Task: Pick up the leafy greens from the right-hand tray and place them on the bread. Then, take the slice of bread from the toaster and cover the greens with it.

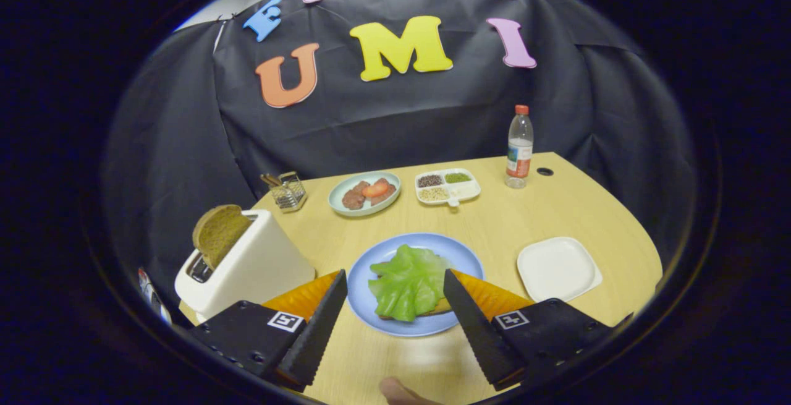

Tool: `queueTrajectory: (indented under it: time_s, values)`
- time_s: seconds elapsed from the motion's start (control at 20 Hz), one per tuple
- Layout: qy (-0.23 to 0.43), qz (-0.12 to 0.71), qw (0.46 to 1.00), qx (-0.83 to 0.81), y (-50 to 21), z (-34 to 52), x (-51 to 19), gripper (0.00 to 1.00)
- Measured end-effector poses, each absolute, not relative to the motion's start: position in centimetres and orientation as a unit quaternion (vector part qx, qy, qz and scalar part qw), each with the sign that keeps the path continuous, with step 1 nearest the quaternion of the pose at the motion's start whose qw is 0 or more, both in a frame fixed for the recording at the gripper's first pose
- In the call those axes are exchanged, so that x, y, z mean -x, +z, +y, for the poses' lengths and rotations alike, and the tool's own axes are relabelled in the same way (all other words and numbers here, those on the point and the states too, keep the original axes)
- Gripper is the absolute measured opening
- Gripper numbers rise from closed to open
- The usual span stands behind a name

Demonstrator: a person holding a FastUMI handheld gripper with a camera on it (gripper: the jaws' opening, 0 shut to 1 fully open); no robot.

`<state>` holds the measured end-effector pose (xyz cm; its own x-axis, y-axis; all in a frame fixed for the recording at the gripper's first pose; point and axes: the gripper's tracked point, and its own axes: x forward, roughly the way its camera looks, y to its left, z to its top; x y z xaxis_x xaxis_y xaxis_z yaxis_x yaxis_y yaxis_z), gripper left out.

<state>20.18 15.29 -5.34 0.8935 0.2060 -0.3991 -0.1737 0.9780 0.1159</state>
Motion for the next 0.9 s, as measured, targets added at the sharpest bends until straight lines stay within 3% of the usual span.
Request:
queueTrajectory:
  time_s: [0.45,0.9]
  values:
    - [0.142,0.154,0.978,-0.002,2.5,24.0,-17.2,0.96]
    - [0.154,0.183,0.971,0.019,0.2,34.2,-19.5,0.96]
